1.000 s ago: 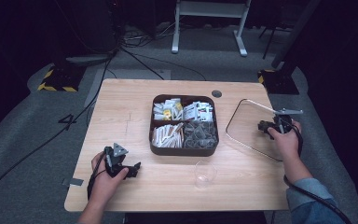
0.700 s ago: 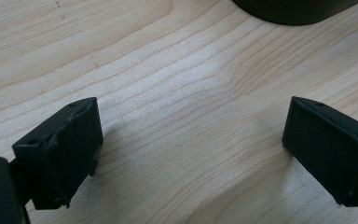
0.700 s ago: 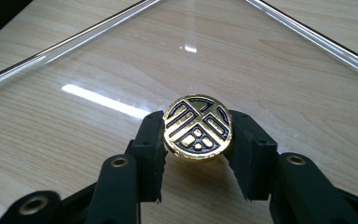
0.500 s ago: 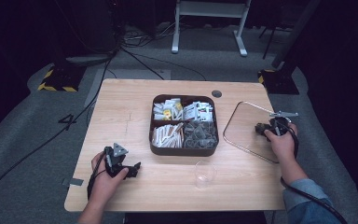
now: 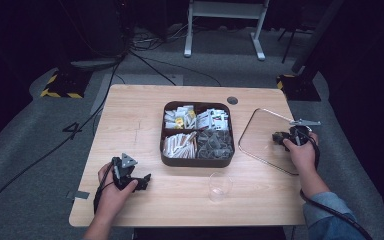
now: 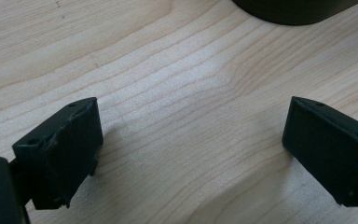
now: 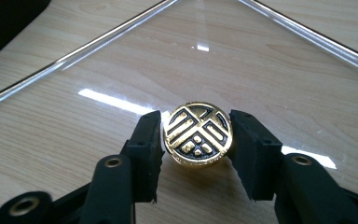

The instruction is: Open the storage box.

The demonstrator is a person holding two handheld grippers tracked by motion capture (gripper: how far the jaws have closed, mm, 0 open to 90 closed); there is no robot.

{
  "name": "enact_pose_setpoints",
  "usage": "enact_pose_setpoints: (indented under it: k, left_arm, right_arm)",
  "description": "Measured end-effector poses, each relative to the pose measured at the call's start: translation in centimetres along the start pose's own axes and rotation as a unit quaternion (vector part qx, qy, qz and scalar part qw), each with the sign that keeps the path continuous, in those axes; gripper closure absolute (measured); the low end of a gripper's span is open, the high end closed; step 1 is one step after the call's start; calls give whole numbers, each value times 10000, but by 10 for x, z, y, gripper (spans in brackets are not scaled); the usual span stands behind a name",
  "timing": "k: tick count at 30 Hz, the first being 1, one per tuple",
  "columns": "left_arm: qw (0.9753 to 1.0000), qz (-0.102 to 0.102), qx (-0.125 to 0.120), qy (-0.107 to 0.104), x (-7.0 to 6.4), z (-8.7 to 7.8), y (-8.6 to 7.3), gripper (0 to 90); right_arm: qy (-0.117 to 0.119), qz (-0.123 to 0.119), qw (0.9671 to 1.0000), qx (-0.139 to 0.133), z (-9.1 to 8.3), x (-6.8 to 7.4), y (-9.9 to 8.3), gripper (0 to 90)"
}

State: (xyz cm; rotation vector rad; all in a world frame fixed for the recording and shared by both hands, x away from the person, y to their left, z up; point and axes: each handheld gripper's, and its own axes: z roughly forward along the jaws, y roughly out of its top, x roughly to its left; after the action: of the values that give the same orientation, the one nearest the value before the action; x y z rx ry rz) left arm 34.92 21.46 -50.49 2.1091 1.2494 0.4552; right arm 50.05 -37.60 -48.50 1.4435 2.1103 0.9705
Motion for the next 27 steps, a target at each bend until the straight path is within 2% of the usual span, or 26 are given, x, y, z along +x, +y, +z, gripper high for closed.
enact_pose_setpoints:
  k: [13,18,23,27]
  left_arm:
    - [10000,-22,83,-6,-1,6,6,3]
    - [10000,-19,86,1,-1,6,6,4]
    - [10000,-1,79,30,-1,6,6,2]
    - [10000,-26,67,8,-2,7,7,1]
  right_arm:
    - [-12,93,9996,-269,-13,1,4,350]
    - [-14,13,9991,-429,-23,4,12,334]
    - [131,-82,9978,-646,-32,14,25,338]
    - [360,-187,9963,-758,-38,30,36,340]
